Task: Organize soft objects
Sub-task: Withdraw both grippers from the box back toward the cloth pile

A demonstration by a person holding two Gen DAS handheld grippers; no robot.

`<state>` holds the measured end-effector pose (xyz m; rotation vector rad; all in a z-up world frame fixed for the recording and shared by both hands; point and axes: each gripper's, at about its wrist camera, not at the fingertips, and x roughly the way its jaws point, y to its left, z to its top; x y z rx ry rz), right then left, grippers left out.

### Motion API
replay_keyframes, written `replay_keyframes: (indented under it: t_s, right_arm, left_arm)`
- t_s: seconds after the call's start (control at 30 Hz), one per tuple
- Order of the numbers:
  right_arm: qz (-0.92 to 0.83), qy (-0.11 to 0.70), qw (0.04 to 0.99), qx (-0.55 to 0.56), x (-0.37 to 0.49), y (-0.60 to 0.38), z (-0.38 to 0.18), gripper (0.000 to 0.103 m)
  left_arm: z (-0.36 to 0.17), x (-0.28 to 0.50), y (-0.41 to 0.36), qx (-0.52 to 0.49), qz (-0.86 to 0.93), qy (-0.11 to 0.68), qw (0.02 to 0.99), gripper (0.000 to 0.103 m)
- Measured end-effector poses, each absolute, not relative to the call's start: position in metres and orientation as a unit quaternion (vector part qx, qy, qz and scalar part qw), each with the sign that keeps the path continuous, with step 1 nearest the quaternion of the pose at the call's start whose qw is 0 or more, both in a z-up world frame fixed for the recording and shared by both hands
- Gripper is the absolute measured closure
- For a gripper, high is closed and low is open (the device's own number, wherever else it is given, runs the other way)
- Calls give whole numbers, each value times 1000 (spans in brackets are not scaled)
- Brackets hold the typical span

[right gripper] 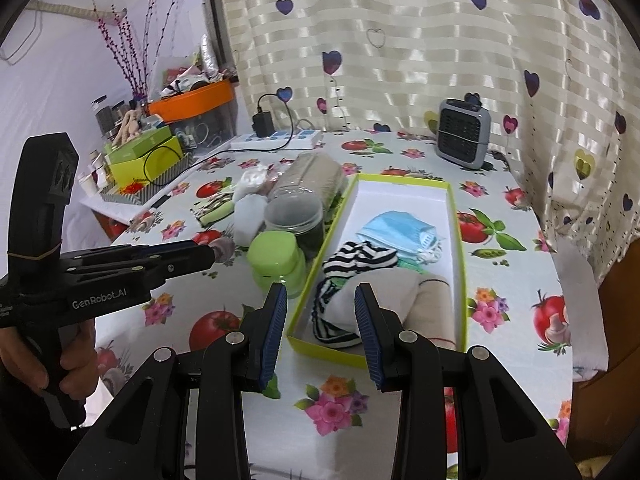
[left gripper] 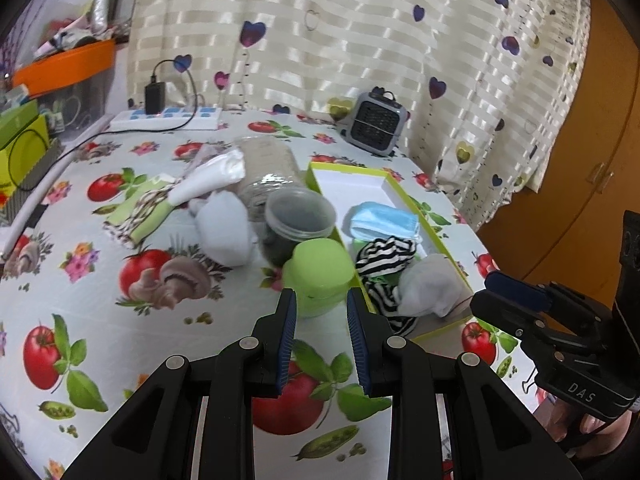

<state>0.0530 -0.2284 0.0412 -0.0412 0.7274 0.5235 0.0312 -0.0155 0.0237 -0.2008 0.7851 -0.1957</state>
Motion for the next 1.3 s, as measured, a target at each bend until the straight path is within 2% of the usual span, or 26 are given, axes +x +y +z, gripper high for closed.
replay_keyframes:
  t_s: [1.3]
  right_arm:
    - [283, 352, 892, -42, 48, -193, 40, 66]
  left_arm:
    - [7, 25, 44, -141, -35, 393, 908, 78]
